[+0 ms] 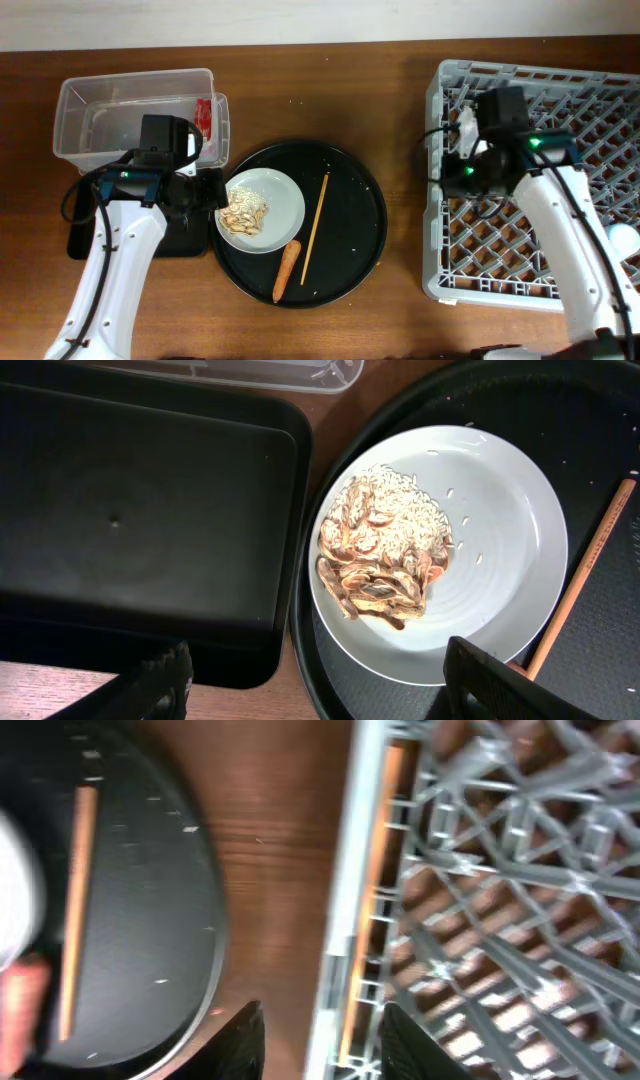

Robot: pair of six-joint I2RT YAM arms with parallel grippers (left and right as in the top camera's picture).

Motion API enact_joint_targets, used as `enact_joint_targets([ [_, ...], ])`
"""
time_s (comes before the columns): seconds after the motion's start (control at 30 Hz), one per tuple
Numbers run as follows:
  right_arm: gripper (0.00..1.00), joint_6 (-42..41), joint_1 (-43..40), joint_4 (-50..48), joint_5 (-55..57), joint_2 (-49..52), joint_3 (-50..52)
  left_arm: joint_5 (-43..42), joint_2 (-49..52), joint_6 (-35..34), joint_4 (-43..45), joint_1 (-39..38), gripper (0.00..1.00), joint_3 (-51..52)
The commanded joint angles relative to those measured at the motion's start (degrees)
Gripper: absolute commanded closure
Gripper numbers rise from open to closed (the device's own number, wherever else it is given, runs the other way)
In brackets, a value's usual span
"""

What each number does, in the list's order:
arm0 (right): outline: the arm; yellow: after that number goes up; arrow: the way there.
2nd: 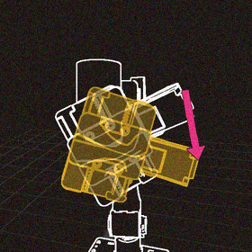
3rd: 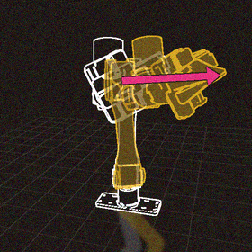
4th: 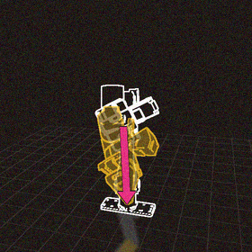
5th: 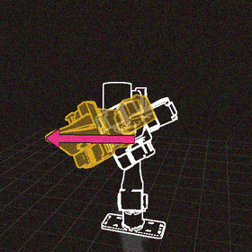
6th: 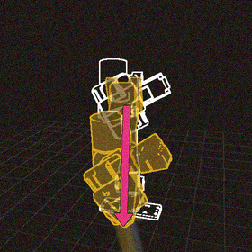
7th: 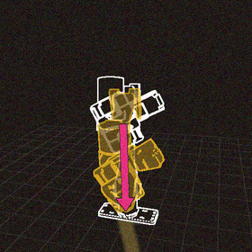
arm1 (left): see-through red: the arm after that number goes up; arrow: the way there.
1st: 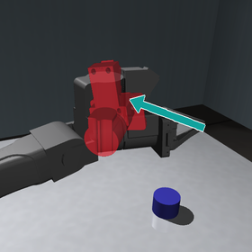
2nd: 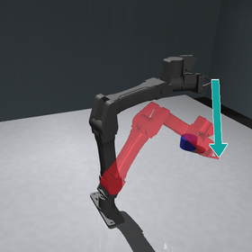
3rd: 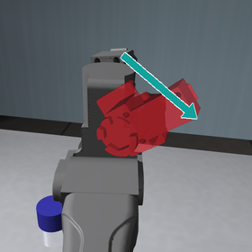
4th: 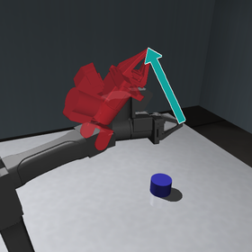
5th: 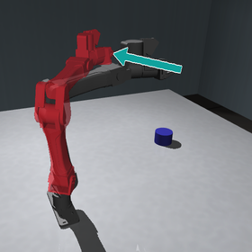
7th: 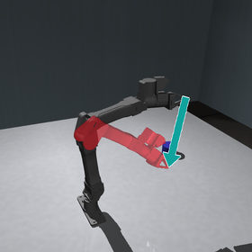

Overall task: Sort waste into correct bins and load items into the dishwasher rack
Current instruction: 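Grasp the second chopstick with the right gripper and place it in the rack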

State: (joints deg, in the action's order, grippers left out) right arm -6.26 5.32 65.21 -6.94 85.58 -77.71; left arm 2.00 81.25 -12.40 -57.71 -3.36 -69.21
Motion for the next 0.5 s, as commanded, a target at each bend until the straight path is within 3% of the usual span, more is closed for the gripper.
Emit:
enact_joint_targets([
  [0.0,0.62,-5.0,8.9,-2.4,-5.1,2.2,-0.7,0.6,-0.6,0.5,-0.1,0.1,0.2,-0.1],
  [0.27,0.55,-19.6,27.8,-12.7,-4.9,17.7,-0.7,0.6,-0.6,0.5,0.0,0.1,0.2,-0.1],
  [0.47,0.55,-27.8,33.1,-18.3,2.5,26.8,-0.7,0.6,-0.6,0.5,-0.1,0.1,0.2,-0.1],
])
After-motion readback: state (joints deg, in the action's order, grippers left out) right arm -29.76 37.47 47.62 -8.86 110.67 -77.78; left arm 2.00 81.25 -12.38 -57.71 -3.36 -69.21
